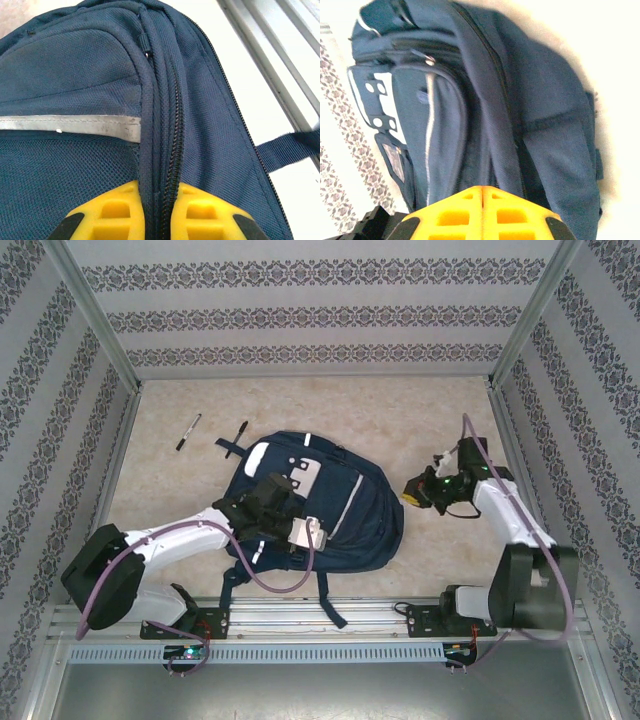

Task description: Pack the student bag

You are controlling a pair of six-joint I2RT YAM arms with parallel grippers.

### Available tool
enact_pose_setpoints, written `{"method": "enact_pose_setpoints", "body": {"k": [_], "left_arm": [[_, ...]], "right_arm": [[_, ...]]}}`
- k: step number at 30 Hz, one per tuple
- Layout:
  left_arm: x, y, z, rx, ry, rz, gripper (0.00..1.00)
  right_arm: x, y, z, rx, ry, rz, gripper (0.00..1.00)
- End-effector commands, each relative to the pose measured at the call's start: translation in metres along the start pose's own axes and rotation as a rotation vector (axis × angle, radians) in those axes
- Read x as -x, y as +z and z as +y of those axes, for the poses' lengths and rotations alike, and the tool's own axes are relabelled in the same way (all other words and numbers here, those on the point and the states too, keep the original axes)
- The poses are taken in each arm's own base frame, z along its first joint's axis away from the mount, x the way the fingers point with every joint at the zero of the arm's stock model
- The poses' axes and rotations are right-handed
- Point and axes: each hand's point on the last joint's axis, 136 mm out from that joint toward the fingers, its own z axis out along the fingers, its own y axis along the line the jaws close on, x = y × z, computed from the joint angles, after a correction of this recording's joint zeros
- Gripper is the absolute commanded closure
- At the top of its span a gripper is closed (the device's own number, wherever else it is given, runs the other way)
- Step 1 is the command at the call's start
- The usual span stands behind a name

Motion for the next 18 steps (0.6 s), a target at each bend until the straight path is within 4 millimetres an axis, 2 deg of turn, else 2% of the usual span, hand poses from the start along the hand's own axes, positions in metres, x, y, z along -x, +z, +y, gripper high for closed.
{"method": "enact_pose_setpoints", "body": {"k": [1, 3, 6, 7, 11, 14, 18], "left_arm": [[0.029, 0.000, 0.008, -0.046, 0.112, -0.134, 1.00], [0.034, 0.002, 0.016, -0.044, 0.115, -0.157, 1.00], [0.041, 0.004, 0.027, -0.043, 0.081, -0.211, 1.00], [0.042, 0.003, 0.029, -0.045, 0.068, -0.237, 1.00], [0.053, -0.007, 0.042, 0.001, 0.021, -0.375, 1.00], [0.062, -0.020, 0.051, 0.012, -0.009, -0.488, 1.00], [0.064, -0.024, 0.058, 0.028, -0.019, -0.535, 1.00]], "right_arm": [[-0.008, -0.016, -0.006, -0.059, -0.037, -0.039, 1.00], [-0.020, -0.022, -0.008, -0.083, -0.058, -0.014, 0.99], [-0.038, -0.029, -0.023, -0.227, -0.139, 0.016, 0.73], [-0.044, -0.029, -0.027, -0.265, -0.168, 0.028, 0.71], [-0.073, -0.014, -0.029, -0.292, -0.291, 0.111, 0.70], [-0.075, -0.012, -0.020, -0.277, -0.356, 0.113, 0.69], [-0.076, -0.013, -0.012, -0.279, -0.441, 0.105, 0.75]]}}
